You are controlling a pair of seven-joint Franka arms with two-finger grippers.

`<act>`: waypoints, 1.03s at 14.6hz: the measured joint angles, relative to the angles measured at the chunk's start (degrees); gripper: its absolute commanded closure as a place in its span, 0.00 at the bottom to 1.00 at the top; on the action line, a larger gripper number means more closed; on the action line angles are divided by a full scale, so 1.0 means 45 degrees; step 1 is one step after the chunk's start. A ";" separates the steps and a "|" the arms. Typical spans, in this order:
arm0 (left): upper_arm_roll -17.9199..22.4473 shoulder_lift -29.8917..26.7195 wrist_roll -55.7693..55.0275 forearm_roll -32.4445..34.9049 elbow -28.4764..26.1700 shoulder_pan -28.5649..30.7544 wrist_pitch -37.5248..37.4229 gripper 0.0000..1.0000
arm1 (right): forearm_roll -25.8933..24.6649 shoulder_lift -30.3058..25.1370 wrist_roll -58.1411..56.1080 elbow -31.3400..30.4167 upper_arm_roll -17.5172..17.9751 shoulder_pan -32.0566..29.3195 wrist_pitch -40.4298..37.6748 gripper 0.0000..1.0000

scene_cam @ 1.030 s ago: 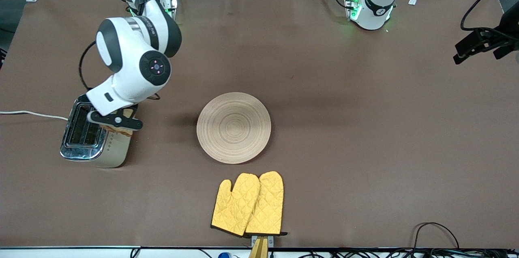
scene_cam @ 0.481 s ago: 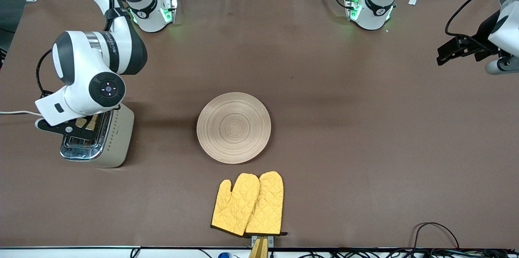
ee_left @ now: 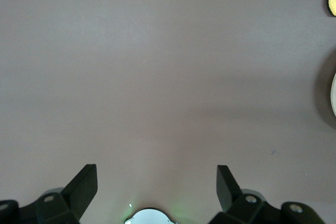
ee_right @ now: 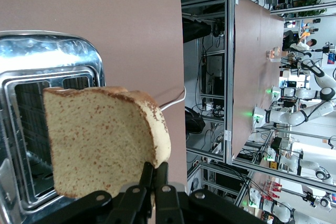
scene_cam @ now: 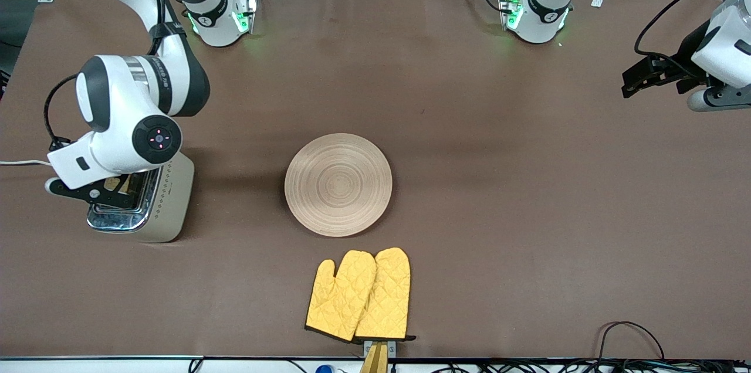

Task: Move plate and put bread in toaster
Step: 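Lower the bread into the toaster slot and open the right gripper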

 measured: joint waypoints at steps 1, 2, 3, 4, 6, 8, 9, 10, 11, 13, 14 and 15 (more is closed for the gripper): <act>0.0004 0.0000 0.0000 0.0000 0.0006 0.0007 0.0000 0.00 | -0.0001 0.0039 0.0000 -0.0028 0.0000 -0.0048 0.0013 1.00; 0.0006 0.0000 0.0000 0.0000 0.0012 0.0011 0.0000 0.00 | -0.0001 0.0066 0.0002 -0.0082 0.0000 -0.0063 0.0017 1.00; 0.0006 0.0000 0.0000 0.0000 0.0017 0.0007 0.0000 0.00 | -0.0001 0.0088 0.0003 -0.0140 0.0007 -0.0063 0.0020 1.00; 0.0006 0.0000 0.0000 0.0000 0.0017 0.0001 0.0000 0.00 | -0.0001 0.0120 0.0004 -0.0175 0.0023 -0.0063 0.0022 1.00; 0.0005 0.0012 0.0001 0.0000 0.0017 -0.0007 0.0000 0.00 | -0.0001 0.0241 0.0005 -0.0214 0.0077 -0.0058 0.0027 1.00; 0.0006 0.0053 0.0001 0.0000 0.0017 -0.0003 0.0000 0.00 | -0.0001 0.0348 0.0010 -0.0331 0.0104 -0.0048 0.0041 1.00; 0.0010 0.0075 0.0001 0.0000 0.0017 0.0010 0.0000 0.00 | -0.0002 0.0365 0.0011 -0.0405 0.0114 -0.0040 0.0060 1.00; 0.0017 0.0093 0.0010 0.0000 0.0017 0.0019 0.0000 0.00 | -0.0002 0.0369 0.0013 -0.0463 0.0122 -0.0030 0.0082 1.00; 0.0017 0.0106 0.0034 0.0000 0.0017 0.0015 0.0000 0.00 | -0.0002 0.0370 0.0013 -0.0484 0.0128 -0.0022 0.0096 1.00; 0.0000 0.0112 0.0069 0.0000 0.0017 -0.0015 0.0000 0.00 | -0.0002 0.0370 0.0013 -0.0485 0.0134 -0.0018 0.0161 1.00; -0.0030 0.0112 0.0074 0.0000 0.0017 -0.0024 0.0000 0.00 | -0.0003 0.0369 0.0013 -0.0485 0.0136 -0.0017 0.0257 1.00; -0.0056 0.0112 0.0074 0.0000 0.0017 -0.0036 0.0000 0.00 | -0.0003 0.0371 0.0013 -0.0485 0.0142 -0.0012 0.0377 1.00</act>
